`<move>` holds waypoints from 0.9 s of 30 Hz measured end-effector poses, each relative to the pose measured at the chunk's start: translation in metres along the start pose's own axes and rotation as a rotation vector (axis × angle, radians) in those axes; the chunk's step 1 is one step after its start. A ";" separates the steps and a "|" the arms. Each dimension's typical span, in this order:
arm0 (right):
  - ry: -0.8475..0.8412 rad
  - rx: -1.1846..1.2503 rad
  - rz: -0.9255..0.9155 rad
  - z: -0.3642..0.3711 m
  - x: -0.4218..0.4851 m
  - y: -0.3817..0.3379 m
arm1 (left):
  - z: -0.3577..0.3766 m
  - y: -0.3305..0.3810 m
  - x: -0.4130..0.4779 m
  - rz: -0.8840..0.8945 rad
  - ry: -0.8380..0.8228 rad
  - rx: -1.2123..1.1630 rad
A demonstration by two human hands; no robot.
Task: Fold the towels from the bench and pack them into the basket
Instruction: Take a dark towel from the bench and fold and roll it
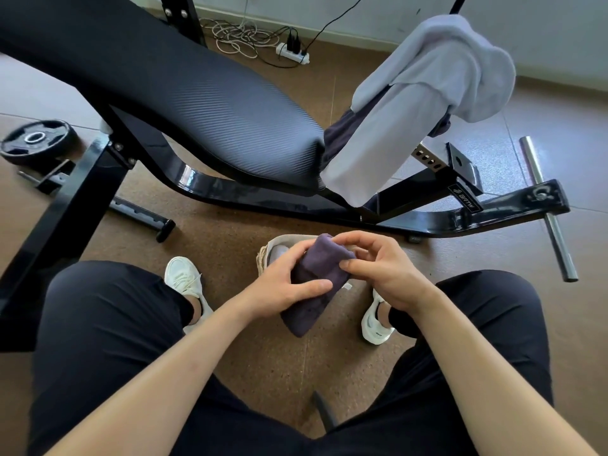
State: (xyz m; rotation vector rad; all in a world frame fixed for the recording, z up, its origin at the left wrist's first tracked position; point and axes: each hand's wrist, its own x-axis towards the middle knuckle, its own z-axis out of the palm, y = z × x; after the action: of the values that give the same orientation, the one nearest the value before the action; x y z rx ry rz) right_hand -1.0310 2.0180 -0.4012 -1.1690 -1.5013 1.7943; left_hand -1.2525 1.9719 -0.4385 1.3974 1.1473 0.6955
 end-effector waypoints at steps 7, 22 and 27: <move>0.175 0.058 -0.001 0.006 0.003 0.009 | -0.003 -0.005 -0.001 -0.029 -0.014 0.026; 0.039 0.176 0.398 0.031 0.024 0.083 | 0.014 -0.068 0.019 -0.278 0.065 -0.138; 0.022 0.120 0.448 0.016 0.059 0.114 | 0.021 -0.107 0.057 -0.397 0.055 -0.223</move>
State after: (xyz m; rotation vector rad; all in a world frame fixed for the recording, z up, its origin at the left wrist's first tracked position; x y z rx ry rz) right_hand -1.0584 2.0299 -0.5274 -1.5475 -1.1609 2.1132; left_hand -1.2396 2.0038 -0.5565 0.9318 1.2997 0.5583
